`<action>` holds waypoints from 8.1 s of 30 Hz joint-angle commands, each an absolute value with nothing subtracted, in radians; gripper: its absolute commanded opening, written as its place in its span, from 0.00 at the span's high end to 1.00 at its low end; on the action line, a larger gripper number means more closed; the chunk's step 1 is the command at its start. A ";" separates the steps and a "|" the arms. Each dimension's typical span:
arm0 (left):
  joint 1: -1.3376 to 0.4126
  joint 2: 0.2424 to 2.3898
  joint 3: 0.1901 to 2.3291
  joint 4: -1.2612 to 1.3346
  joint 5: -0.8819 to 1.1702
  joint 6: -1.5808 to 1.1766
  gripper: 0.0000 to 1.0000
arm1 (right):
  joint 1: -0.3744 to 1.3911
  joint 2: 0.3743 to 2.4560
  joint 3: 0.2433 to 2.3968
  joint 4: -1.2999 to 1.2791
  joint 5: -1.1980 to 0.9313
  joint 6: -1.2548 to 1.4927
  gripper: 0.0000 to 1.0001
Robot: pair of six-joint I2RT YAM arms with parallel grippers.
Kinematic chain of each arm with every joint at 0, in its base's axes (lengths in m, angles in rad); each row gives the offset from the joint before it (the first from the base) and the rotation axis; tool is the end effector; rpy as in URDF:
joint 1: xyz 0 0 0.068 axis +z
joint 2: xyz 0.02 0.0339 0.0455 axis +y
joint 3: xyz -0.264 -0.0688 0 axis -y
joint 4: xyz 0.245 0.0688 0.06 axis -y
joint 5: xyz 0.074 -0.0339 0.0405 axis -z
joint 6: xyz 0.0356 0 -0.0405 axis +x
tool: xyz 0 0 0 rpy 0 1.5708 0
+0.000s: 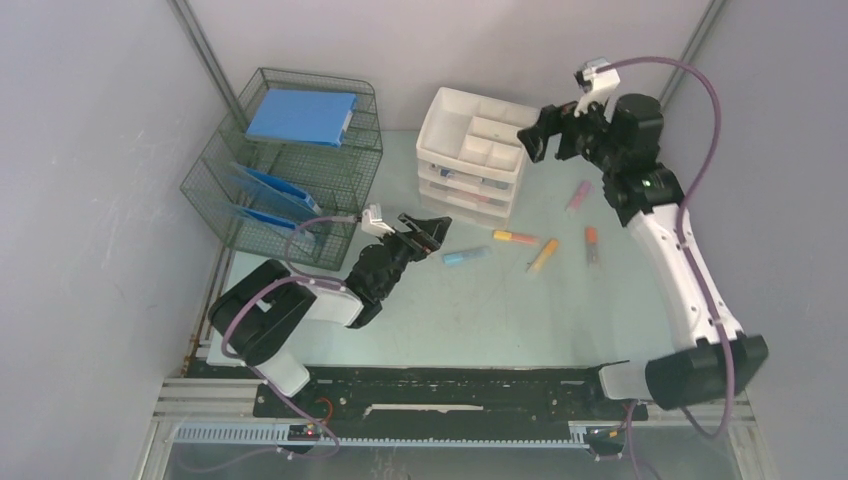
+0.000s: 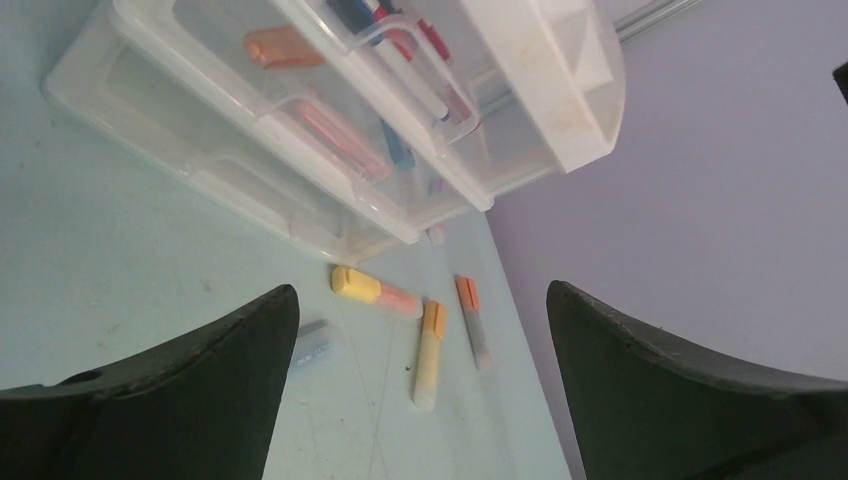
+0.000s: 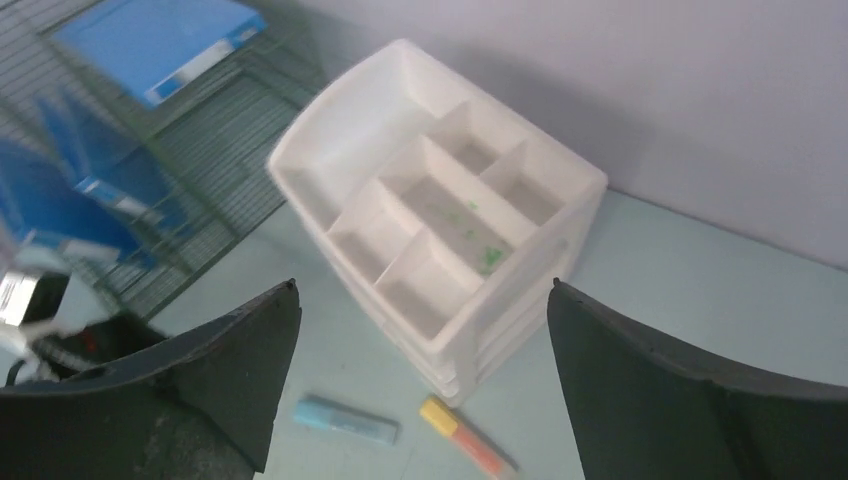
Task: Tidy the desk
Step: Open the drawer in the storage box, then pick up the stationery from the center of the board.
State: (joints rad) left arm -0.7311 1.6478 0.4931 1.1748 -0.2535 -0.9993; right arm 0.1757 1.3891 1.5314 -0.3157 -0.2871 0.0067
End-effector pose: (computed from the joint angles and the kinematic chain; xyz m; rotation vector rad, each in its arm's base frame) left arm 0.2313 -0.1954 0.1791 -0.4358 1.6161 -1.1520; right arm 0.3063 0.0646 0.4486 -0.3573 1.7156 0.3835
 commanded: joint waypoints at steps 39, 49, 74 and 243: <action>-0.621 1.872 0.688 1.108 -0.134 -1.294 0.03 | 0.250 1.698 1.723 -0.567 -0.019 0.409 1.00; -0.655 1.928 0.724 1.202 -0.155 -1.310 0.02 | 0.222 1.735 1.842 -0.655 -0.169 0.586 1.00; -0.633 2.016 0.787 1.449 -0.211 -1.165 0.38 | 0.201 1.721 1.834 -0.682 -0.242 0.614 1.00; -0.609 0.611 0.186 0.372 0.034 -0.559 0.00 | 0.511 1.734 1.327 -0.419 -0.234 -1.167 0.67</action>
State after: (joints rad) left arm -0.6155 0.6270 0.1974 0.3344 0.0341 -0.5571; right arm 0.4671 1.6749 1.3205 -0.5476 -0.3832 -1.0584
